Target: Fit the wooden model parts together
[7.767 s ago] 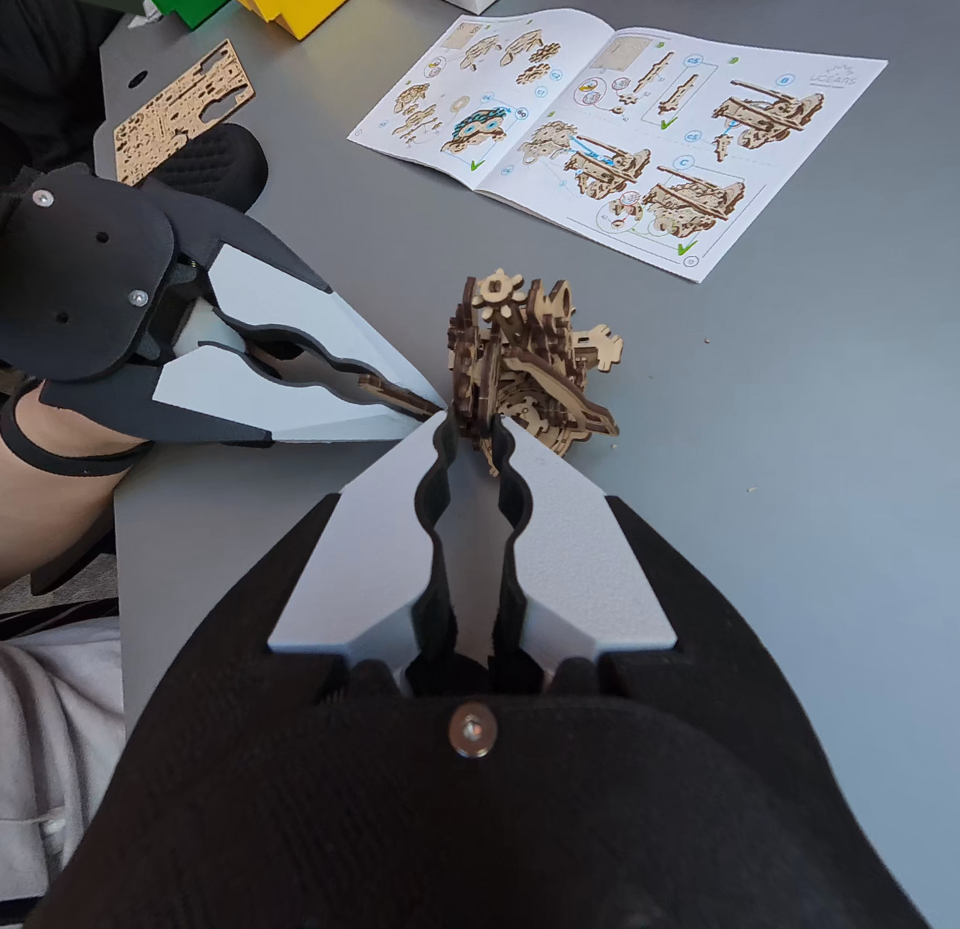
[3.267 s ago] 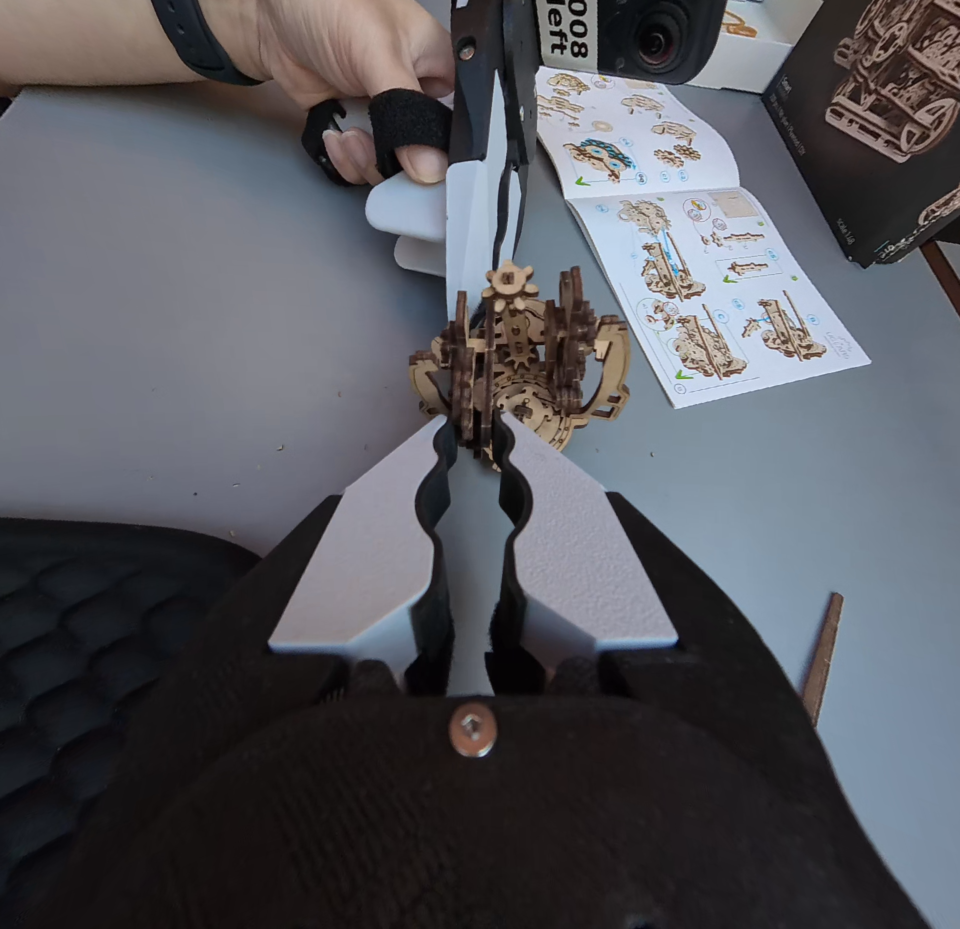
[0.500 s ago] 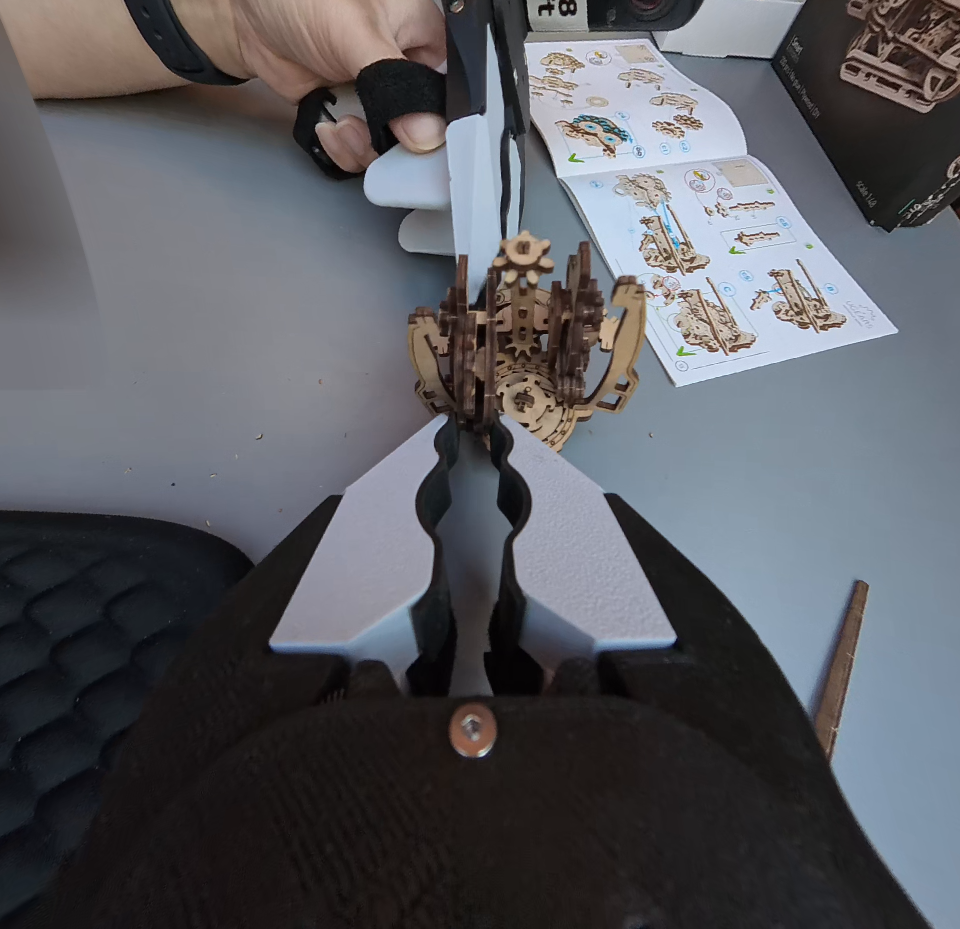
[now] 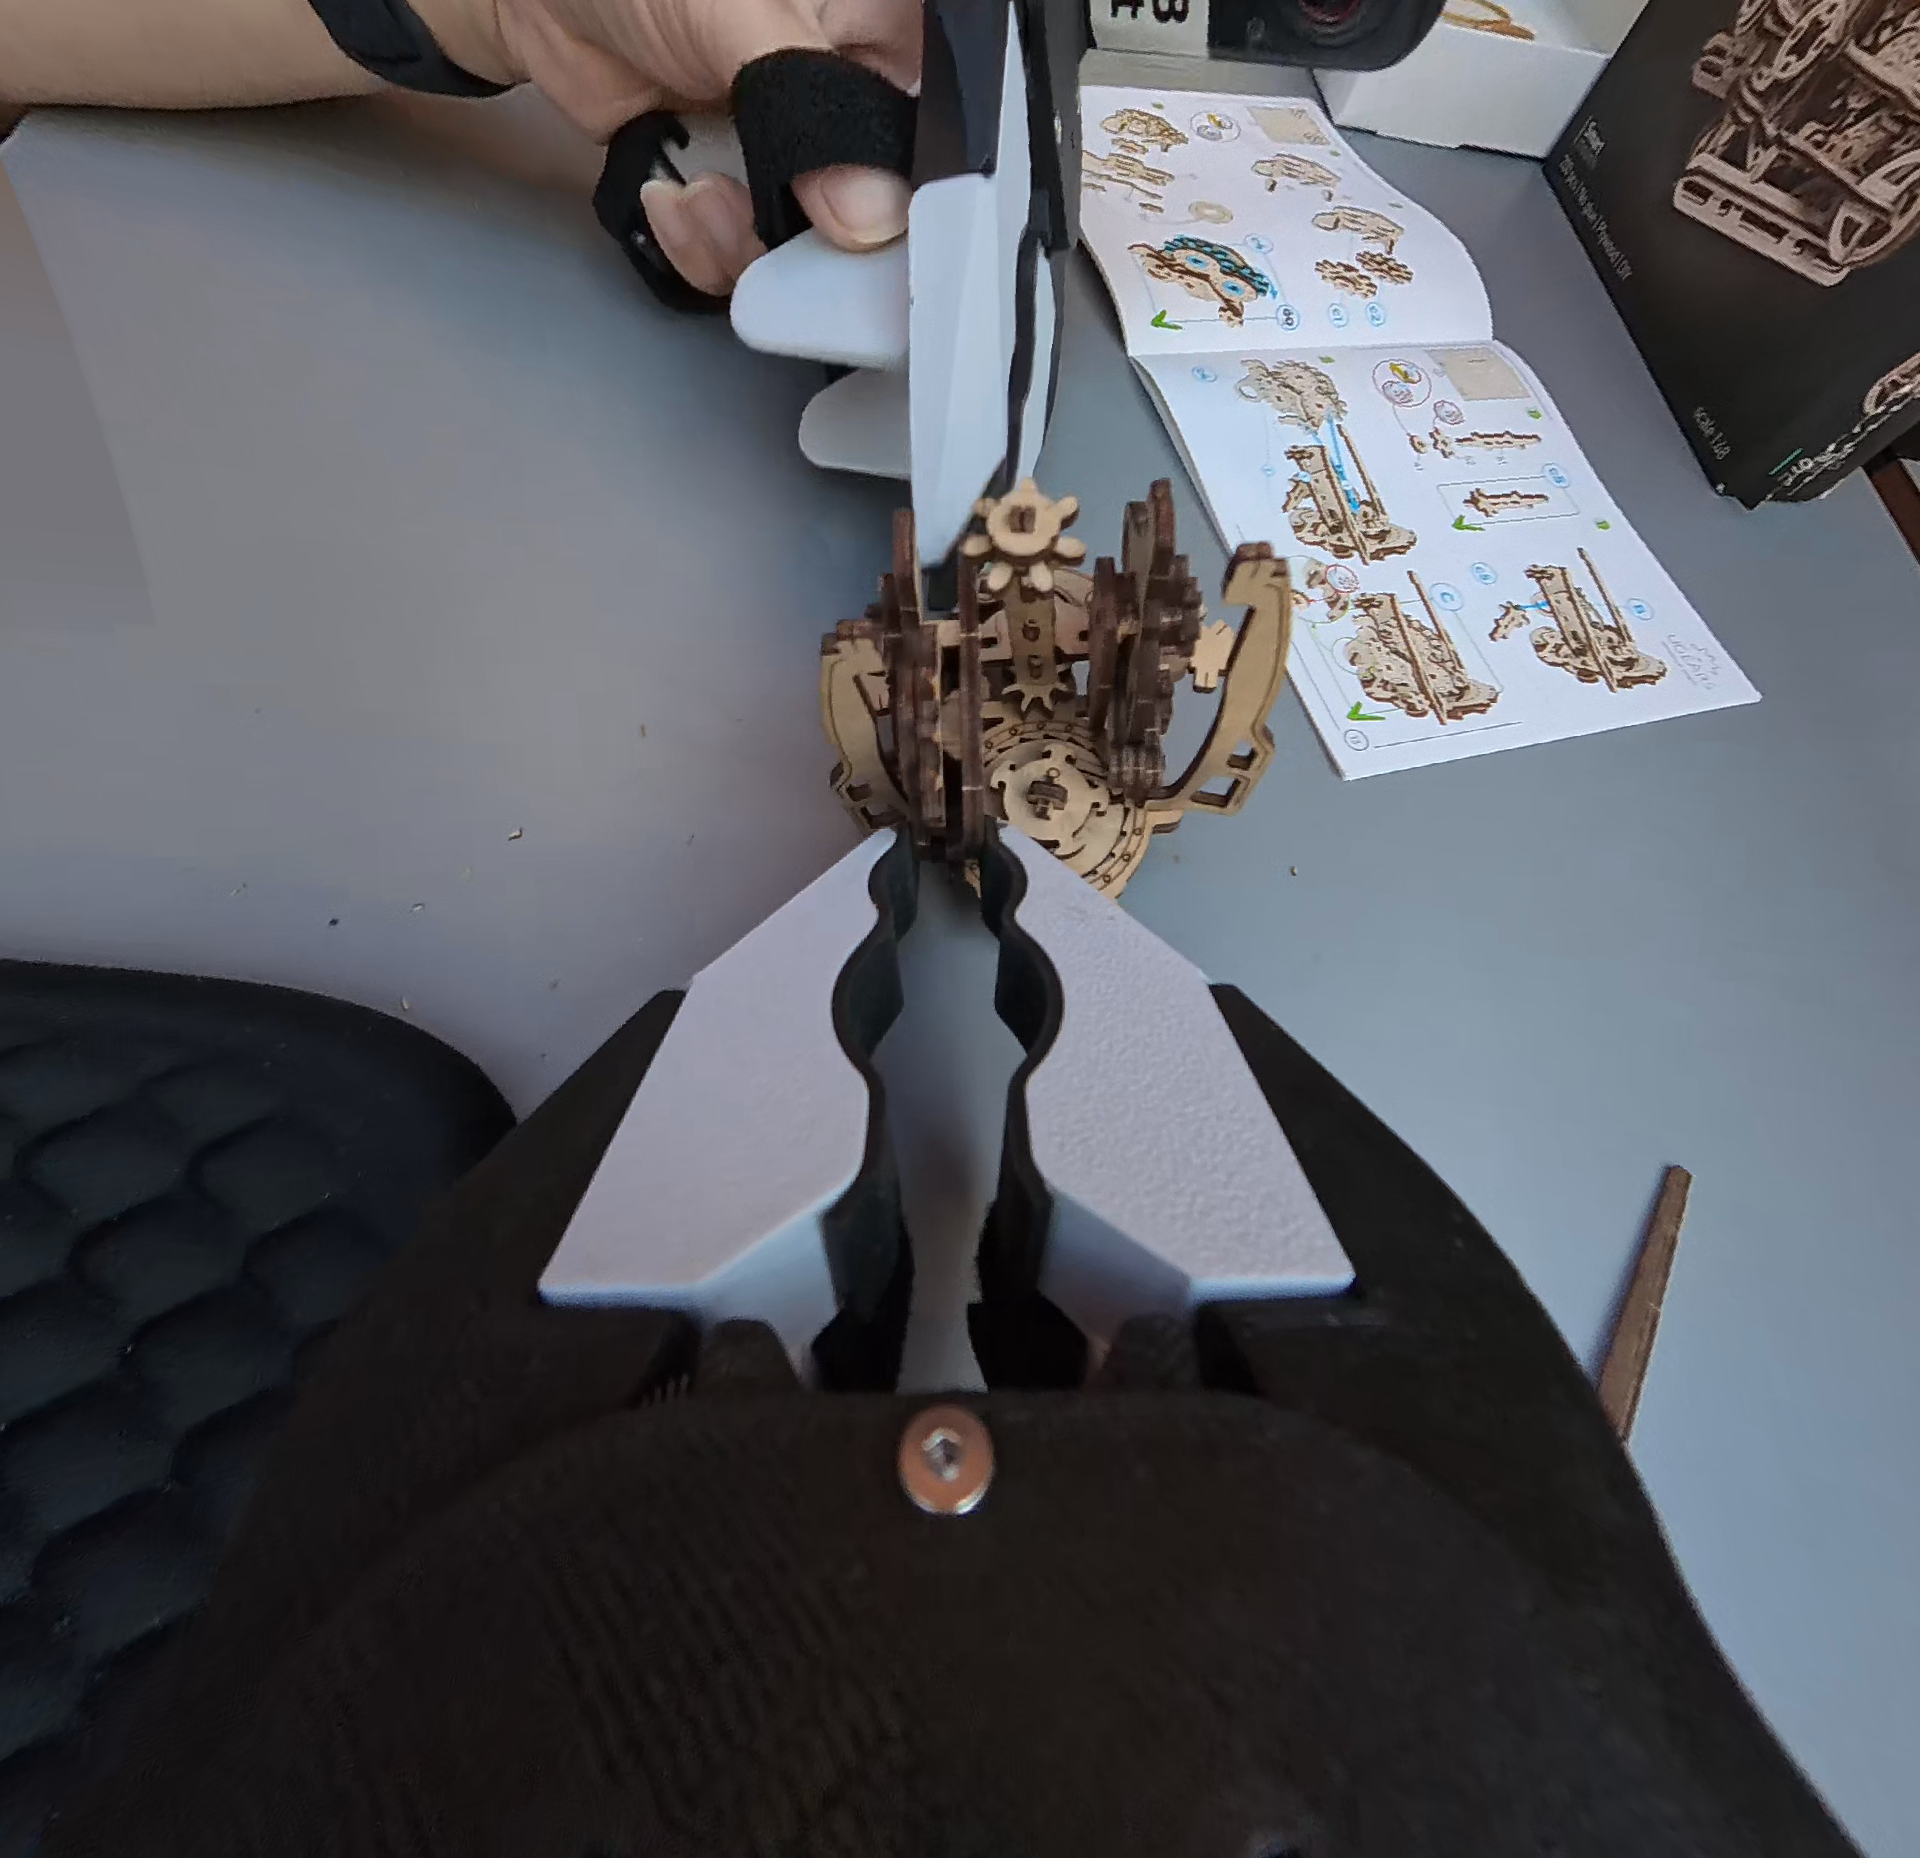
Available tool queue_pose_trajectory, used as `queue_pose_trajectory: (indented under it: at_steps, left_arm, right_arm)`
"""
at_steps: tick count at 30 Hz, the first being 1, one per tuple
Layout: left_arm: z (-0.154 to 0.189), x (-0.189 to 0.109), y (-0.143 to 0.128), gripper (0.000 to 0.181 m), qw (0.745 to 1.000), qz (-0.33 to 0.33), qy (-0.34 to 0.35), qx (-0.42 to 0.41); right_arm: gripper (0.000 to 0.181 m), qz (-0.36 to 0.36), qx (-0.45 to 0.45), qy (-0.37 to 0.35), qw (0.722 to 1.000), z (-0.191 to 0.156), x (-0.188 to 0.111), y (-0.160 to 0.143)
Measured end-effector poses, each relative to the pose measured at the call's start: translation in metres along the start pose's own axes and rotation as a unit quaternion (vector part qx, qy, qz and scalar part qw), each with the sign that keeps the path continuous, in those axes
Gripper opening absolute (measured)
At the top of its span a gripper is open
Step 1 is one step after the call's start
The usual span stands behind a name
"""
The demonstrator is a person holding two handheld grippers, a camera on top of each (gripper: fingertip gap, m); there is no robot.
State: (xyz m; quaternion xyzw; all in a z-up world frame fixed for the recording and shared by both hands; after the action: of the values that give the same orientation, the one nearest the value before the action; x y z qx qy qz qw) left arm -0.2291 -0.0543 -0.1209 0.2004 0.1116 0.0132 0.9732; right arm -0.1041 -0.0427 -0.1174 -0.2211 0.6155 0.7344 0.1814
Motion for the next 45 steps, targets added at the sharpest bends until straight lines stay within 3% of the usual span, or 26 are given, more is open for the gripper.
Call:
queue_pose_trajectory:
  at_steps: [5,9,19,24,27,37,45]
  left_arm:
    - [0.005,-0.021,0.001,0.012,0.999,0.027,0.025,0.027]
    - [0.005,-0.021,0.0,0.021,0.997,0.021,0.05,0.057]
    - [0.005,-0.006,-0.005,0.04,0.997,0.016,0.041,0.058]
    - [0.008,0.002,-0.011,0.035,0.998,-0.002,0.025,0.052]
    - [0.012,0.006,-0.013,0.012,0.999,-0.007,0.004,0.051]
    - [0.015,0.007,-0.017,0.011,0.997,-0.009,-0.01,0.078]
    - [0.025,0.004,-0.015,0.011,0.993,0.002,-0.037,0.112]
  right_arm:
    - [0.011,0.014,0.005,0.031,0.999,-0.004,-0.005,0.0]
    - [0.011,0.018,-0.01,0.045,0.999,-0.009,-0.006,0.001]
    - [0.011,0.018,-0.138,-0.02,0.99,-0.024,-0.008,0.006]
    - [0.011,0.017,-0.171,-0.041,0.984,-0.027,-0.008,0.01]
    - [0.011,0.019,-0.181,-0.044,0.982,-0.029,-0.008,0.012]
    - [0.011,0.038,-0.208,-0.052,0.976,-0.034,-0.009,0.01]
    - [0.013,0.07,-0.239,-0.101,0.963,-0.036,-0.015,0.02]
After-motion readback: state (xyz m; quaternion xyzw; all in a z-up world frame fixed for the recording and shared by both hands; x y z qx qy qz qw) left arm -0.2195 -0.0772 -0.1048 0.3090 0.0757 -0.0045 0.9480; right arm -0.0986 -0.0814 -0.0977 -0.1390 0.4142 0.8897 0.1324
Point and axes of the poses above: each gripper's, where its closed fingertips meet, x out along the fingers, y out of its top, z = x × y across the jaws, the point moved 5 cm from there along -x, back along the fingers, and after that the axes turned 1 degree about x, right-handed, at the moved point
